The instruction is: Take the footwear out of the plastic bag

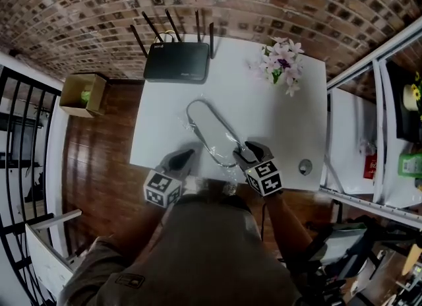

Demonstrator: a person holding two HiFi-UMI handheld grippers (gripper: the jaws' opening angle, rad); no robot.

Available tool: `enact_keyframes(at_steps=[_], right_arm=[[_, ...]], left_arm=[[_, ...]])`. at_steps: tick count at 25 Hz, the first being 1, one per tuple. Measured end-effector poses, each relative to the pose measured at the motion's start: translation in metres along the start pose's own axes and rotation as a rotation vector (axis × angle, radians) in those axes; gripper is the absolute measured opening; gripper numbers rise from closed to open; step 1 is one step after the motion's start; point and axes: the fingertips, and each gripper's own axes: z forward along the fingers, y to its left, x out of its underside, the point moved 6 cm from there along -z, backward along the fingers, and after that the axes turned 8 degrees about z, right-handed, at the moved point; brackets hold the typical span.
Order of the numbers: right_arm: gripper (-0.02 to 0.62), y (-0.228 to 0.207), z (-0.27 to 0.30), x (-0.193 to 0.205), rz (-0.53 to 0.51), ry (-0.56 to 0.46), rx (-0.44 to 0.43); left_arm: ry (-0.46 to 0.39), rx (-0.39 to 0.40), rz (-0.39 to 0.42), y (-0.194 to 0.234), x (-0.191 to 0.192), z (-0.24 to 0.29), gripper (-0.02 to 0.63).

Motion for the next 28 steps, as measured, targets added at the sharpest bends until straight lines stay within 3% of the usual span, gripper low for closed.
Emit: enact_keyframes(at_steps=[6,10,15,22,28], right_arm=[[0.296,0.007,0.032,-0.014,-0.099,0.071,-0.053],[0.357,0.014,0.048,-0.015,-0.174,0.177,-0.084],[0.344,0.019,0.055,-0.014,-0.32,0.248,-0.163],[0.341,0.029,0.057,-0.017,-0.609,0.342,-0.31],[0.339,0.041,0.056,-0.014,-0.791,0.39,-0.405]], left_arm=[[0.016,-0.008,0.006,0.01,-0.002,0.002,0.002],[0.015,-0.017,0.005,0.011,-0.004,0.001,0.002],[0.01,-0.037,0.026,0.015,-0.009,-0.002,0.002],[0.046,-0.07,0.014,0.026,0.006,-0.002,0.002],[0.085,-0.066,0.098,0.029,0.001,-0.005,0.002]])
